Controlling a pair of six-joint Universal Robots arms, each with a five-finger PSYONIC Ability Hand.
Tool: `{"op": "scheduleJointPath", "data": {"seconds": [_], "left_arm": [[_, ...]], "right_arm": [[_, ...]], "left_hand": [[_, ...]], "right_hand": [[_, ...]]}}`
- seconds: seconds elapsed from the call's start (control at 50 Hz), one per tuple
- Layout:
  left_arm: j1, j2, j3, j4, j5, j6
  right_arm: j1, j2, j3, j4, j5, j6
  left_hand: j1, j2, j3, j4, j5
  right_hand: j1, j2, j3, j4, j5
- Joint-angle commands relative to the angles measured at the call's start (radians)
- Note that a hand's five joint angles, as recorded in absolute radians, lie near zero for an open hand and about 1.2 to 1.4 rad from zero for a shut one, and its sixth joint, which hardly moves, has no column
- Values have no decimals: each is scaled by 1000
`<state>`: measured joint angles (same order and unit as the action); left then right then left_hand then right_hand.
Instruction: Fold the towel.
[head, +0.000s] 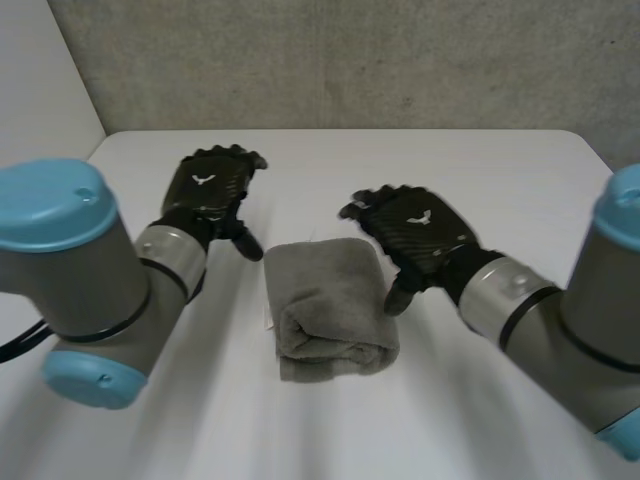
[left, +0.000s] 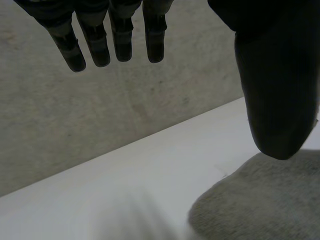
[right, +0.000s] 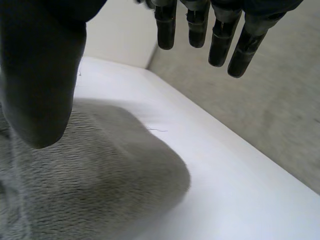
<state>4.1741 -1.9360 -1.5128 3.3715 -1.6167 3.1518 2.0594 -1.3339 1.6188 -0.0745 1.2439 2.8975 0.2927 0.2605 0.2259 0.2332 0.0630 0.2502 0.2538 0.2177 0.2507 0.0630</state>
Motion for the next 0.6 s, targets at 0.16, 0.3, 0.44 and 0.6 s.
{"op": "scheduleJointPath", "data": {"seconds": [0.16,0.3,0.44,0.6], "left_arm": [[-100,-181,56,-11,-6,-55],[-117,-202,11,-30,-11,-52],[-114,-210,-40,-26,-14,-39],[-109,-238,-41,-30,-15,-38]], "right_arm": [[-59,263,-80,-5,-4,250],[-48,372,-129,-7,3,330],[-45,409,-135,-7,8,324],[-33,372,-123,4,46,210]], "left_hand": [[-85,-53,-51,-59,-30],[-88,-56,-51,-59,-33],[-91,-59,-51,-59,-36],[-94,-62,-51,-59,-39]], "right_hand": [[-76,-79,-43,-76,-63],[-76,-79,-43,-76,-63],[-76,-79,-43,-76,-63],[-76,-79,-43,-76,-63]]}}
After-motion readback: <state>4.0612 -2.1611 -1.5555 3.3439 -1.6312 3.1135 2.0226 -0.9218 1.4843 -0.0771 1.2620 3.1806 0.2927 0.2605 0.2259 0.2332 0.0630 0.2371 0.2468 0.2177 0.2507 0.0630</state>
